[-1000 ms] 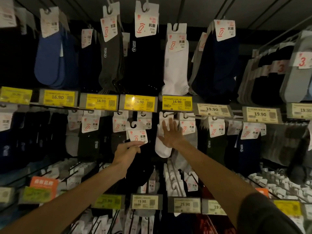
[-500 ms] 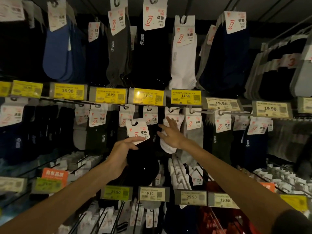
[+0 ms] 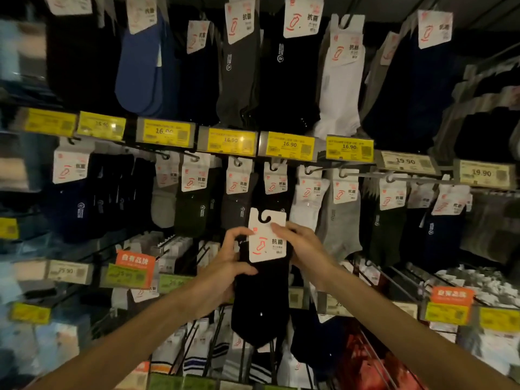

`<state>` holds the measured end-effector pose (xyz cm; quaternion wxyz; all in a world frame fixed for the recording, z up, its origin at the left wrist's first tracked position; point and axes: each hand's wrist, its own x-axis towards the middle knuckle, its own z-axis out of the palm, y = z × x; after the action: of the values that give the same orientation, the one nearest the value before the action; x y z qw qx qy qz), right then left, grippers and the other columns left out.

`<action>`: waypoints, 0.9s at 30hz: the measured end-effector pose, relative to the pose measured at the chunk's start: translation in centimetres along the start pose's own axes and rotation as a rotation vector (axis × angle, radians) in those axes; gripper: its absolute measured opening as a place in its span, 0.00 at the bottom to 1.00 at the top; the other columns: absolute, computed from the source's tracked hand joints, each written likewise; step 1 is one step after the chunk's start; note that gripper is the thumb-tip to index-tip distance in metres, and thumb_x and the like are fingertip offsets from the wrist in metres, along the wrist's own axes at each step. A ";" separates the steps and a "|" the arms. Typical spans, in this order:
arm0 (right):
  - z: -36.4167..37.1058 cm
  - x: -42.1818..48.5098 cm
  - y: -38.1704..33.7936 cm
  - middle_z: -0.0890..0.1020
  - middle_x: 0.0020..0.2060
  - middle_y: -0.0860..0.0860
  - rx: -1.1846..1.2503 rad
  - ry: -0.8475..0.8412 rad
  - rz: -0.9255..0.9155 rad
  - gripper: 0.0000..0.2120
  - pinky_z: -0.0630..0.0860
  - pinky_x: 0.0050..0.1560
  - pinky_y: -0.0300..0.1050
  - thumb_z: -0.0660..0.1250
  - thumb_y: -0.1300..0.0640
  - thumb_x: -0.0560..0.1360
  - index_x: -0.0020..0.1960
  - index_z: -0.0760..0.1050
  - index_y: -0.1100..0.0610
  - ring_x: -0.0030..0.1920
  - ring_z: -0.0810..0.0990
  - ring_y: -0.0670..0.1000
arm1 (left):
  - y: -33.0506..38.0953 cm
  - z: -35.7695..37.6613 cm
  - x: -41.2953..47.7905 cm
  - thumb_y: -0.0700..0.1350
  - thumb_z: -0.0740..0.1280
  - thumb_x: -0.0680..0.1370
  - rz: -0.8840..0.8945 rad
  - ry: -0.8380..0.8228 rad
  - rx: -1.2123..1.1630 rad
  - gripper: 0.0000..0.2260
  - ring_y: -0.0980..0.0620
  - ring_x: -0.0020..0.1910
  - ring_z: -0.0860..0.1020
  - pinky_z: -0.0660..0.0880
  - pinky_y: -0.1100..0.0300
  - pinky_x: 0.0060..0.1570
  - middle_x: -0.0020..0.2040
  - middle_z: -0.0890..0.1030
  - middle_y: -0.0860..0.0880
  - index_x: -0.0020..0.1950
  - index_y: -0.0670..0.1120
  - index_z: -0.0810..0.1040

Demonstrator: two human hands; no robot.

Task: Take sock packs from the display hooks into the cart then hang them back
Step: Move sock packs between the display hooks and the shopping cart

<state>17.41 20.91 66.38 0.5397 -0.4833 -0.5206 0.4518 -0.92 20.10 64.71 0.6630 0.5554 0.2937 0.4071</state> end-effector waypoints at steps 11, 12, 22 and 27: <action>2.0 -5.1 4.5 0.85 0.52 0.53 0.018 0.043 0.043 0.10 0.79 0.53 0.49 0.68 0.54 0.77 0.57 0.81 0.55 0.54 0.83 0.54 | -5.1 -2.3 -3.2 0.23 0.60 0.75 -0.142 0.005 -0.052 0.33 0.44 0.54 0.81 0.79 0.55 0.37 0.55 0.83 0.42 0.67 0.58 0.67; 2.1 -5.2 4.8 0.85 0.52 0.53 0.008 0.044 0.036 0.11 0.79 0.54 0.51 0.68 0.54 0.77 0.58 0.81 0.55 0.55 0.83 0.54 | -5.5 -2.6 -3.2 0.24 0.61 0.75 -0.151 0.001 -0.053 0.32 0.43 0.56 0.81 0.79 0.54 0.39 0.56 0.83 0.42 0.67 0.57 0.68; 2.9 -7.5 10.7 0.83 0.55 0.56 -0.093 -0.076 0.004 0.16 0.81 0.54 0.50 0.68 0.66 0.76 0.62 0.72 0.64 0.57 0.82 0.53 | -13.0 -5.9 -5.0 0.26 0.62 0.74 -0.316 0.088 0.018 0.24 0.45 0.60 0.80 0.74 0.47 0.64 0.56 0.84 0.47 0.60 0.51 0.79; 4.0 -7.6 15.4 0.81 0.46 0.55 -0.131 -0.093 -0.018 0.09 0.79 0.50 0.45 0.65 0.65 0.78 0.57 0.73 0.68 0.50 0.82 0.52 | -16.8 -8.2 -5.3 0.32 0.66 0.68 -0.361 0.054 0.065 0.23 0.43 0.60 0.80 0.74 0.49 0.61 0.57 0.84 0.45 0.61 0.47 0.79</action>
<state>13.27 15.52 50.09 0.4861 -0.4913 -0.5780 0.4339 -6.87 18.78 46.26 0.6988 0.5037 0.4194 0.2867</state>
